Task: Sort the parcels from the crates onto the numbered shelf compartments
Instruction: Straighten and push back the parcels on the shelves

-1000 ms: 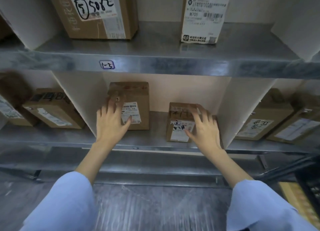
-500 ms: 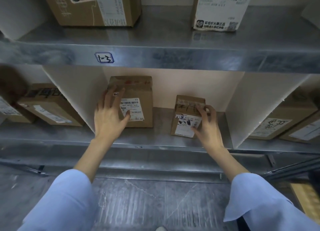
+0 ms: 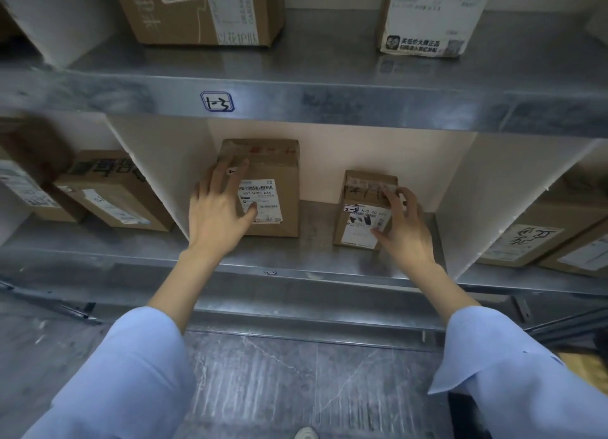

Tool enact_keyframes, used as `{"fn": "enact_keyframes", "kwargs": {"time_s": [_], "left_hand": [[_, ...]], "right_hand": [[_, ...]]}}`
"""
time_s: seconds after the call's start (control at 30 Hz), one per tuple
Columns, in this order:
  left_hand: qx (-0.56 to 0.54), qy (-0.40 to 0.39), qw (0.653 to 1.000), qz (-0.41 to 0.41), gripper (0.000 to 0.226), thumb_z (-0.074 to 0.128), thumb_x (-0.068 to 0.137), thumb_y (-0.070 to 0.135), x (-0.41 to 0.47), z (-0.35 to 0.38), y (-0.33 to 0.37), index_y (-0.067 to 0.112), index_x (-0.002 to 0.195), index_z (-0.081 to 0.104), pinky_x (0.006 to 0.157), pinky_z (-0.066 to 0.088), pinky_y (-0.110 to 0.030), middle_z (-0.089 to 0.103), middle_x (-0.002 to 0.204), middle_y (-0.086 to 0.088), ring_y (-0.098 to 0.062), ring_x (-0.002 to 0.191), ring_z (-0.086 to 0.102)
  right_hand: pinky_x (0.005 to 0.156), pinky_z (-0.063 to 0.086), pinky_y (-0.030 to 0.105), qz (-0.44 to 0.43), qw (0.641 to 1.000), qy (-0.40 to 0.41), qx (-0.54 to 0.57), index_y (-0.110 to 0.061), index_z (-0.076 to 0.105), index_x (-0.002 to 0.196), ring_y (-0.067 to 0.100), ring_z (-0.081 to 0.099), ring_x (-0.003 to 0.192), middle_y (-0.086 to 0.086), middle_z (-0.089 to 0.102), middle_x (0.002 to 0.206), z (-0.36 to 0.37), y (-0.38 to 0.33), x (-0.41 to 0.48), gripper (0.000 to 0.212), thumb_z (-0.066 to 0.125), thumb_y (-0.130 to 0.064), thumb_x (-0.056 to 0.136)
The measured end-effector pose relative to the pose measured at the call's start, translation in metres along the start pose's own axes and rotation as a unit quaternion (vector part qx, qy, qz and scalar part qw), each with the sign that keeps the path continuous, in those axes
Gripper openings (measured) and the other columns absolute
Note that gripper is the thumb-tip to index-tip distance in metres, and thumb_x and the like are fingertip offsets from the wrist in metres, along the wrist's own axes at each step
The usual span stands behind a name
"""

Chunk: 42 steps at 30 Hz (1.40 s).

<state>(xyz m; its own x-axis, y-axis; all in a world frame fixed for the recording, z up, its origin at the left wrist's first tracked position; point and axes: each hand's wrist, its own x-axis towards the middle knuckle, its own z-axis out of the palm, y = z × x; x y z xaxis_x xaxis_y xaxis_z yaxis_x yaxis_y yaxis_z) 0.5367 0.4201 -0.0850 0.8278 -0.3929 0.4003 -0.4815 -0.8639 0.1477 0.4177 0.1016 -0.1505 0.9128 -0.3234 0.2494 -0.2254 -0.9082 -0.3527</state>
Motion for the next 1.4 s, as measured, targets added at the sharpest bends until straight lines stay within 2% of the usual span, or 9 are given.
{"fn": "enact_keyframes", "kwargs": {"time_s": [0.17,0.33,0.53,0.63,0.83,1.0,1.2,1.3,1.4], "left_hand": [[0.024,-0.02,1.0,-0.002,0.077,0.047,0.081,0.048,-0.013,-0.018,0.013,0.021,0.152,0.033,0.097,0.039,-0.048,0.039,0.15,-0.013,-0.037,0.134,0.036],[0.045,-0.013,0.999,0.006,0.065,0.038,0.089,0.05,-0.042,-0.044,0.025,0.016,0.143,0.044,0.102,0.035,-0.044,0.049,0.141,-0.011,-0.033,0.132,0.041],[0.054,-0.005,0.998,-0.021,0.069,0.032,0.092,0.056,-0.09,-0.078,0.021,0.023,0.152,0.034,0.106,0.034,-0.042,0.039,0.154,-0.004,-0.027,0.138,0.038],[0.079,-0.014,0.995,-0.051,0.07,0.03,0.093,0.058,-0.114,-0.094,0.007,0.025,0.154,0.03,0.108,0.031,-0.042,0.036,0.157,-0.003,-0.028,0.141,0.035],[0.116,-0.029,0.986,-0.115,0.078,0.019,0.089,0.066,-0.143,-0.124,-0.035,0.026,0.156,0.025,0.111,0.029,-0.044,0.026,0.161,-0.001,-0.027,0.145,0.028],[0.131,-0.021,0.981,-0.144,0.076,0.024,0.091,0.065,-0.156,-0.14,-0.078,0.027,0.156,0.023,0.111,0.028,-0.044,0.028,0.16,-0.002,-0.028,0.145,0.028],[0.121,-0.018,0.983,-0.139,0.077,0.024,0.09,0.066,-0.147,-0.145,-0.146,0.027,0.155,0.025,0.112,0.028,-0.046,0.028,0.161,-0.002,-0.028,0.145,0.028],[0.106,-0.022,0.988,-0.113,0.078,0.023,0.089,0.067,-0.133,-0.143,-0.186,0.027,0.156,0.023,0.113,0.026,-0.046,0.025,0.161,-0.001,-0.029,0.146,0.026],[0.087,-0.03,0.992,-0.091,0.073,0.032,0.094,0.065,-0.118,-0.139,-0.23,0.028,0.156,0.02,0.115,0.023,-0.045,0.021,0.163,0.001,-0.028,0.147,0.023]], "right_hand": [[0.071,0.055,0.045,-0.022,0.997,0.032,-0.059,-0.017,0.039,0.147,0.039,0.045,0.128,0.013,0.038,0.15,-0.022,-0.01,-0.009,0.077,0.074,-0.039,0.083],[0.084,0.051,0.048,-0.034,0.994,0.025,-0.098,-0.022,0.031,0.152,0.037,0.043,0.129,0.014,0.038,0.15,-0.048,-0.024,-0.02,0.076,0.057,-0.057,0.09],[0.103,0.04,0.047,-0.037,0.992,-0.028,-0.115,-0.029,0.021,0.155,0.033,0.031,0.14,0.01,0.028,0.157,-0.059,-0.055,-0.035,0.074,0.037,-0.068,0.094],[0.105,0.036,0.047,-0.059,0.991,-0.041,-0.113,-0.031,0.014,0.156,0.033,0.032,0.139,0.011,0.029,0.156,-0.06,-0.081,-0.041,0.077,0.031,-0.071,0.093],[0.104,0.038,0.048,-0.147,0.987,-0.041,-0.053,-0.032,0.004,0.158,0.033,0.03,0.14,0.008,0.023,0.16,-0.058,-0.151,-0.045,0.08,0.036,-0.067,0.094],[0.106,0.037,0.048,-0.186,0.981,-0.046,-0.039,-0.034,0.001,0.158,0.031,0.029,0.143,0.006,0.022,0.162,-0.041,-0.209,-0.05,0.08,0.035,-0.069,0.094],[0.109,0.035,0.045,-0.187,0.98,-0.048,-0.043,-0.035,-0.002,0.158,0.029,0.024,0.147,0.004,0.018,0.163,-0.004,-0.268,-0.054,0.079,0.032,-0.069,0.095],[0.11,0.034,0.046,-0.157,0.985,-0.051,-0.044,-0.035,-0.002,0.158,0.03,0.024,0.147,0.004,0.019,0.163,0.014,-0.297,-0.055,0.079,0.031,-0.069,0.095],[0.108,0.037,0.047,-0.118,0.991,-0.044,-0.037,-0.034,0.002,0.158,0.031,0.027,0.145,0.004,0.021,0.162,0.031,-0.329,-0.057,0.078,0.032,-0.069,0.095]]}}
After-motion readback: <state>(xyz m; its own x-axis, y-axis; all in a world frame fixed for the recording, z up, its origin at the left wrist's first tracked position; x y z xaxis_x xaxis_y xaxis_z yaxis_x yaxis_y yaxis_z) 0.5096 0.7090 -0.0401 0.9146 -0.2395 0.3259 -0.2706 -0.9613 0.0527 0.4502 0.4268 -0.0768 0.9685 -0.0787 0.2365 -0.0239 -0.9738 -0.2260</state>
